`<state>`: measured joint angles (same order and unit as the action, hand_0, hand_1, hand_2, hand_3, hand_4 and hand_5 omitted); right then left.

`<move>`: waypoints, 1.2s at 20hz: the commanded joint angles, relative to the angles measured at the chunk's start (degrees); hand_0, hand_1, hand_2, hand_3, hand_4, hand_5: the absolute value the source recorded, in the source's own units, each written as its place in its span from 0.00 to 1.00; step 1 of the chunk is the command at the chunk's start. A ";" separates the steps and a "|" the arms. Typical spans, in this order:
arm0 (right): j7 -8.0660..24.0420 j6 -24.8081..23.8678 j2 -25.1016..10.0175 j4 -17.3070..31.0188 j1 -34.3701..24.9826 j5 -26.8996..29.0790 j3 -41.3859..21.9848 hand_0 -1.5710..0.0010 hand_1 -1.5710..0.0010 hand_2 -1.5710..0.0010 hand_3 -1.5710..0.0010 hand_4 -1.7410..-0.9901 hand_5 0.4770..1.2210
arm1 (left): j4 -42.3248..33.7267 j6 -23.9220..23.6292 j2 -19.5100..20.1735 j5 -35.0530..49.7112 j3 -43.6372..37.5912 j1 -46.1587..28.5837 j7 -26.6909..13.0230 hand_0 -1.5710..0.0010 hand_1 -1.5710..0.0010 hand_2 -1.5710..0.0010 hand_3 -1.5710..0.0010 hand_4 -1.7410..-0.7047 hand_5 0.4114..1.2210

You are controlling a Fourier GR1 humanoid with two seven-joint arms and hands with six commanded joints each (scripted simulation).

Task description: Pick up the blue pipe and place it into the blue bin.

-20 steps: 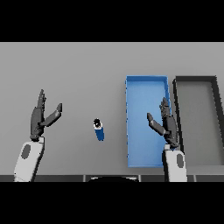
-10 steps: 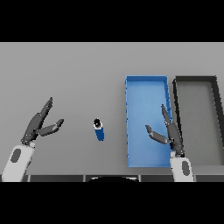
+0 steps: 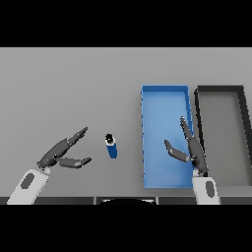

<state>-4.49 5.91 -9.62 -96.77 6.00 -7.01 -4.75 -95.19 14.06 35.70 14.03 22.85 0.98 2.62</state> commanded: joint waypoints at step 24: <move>1.20 -0.15 0.17 -0.89 1.93 -0.25 0.08 1.00 1.00 1.00 1.00 0.56 0.25 | 19.08 -4.97 -24.10 -10.15 8.50 10.78 4.42 1.00 0.94 0.87 0.87 0.45 0.24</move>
<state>-3.20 5.77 -9.45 -97.66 7.93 -7.27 -4.68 -76.12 9.08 11.59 3.89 31.35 11.77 7.04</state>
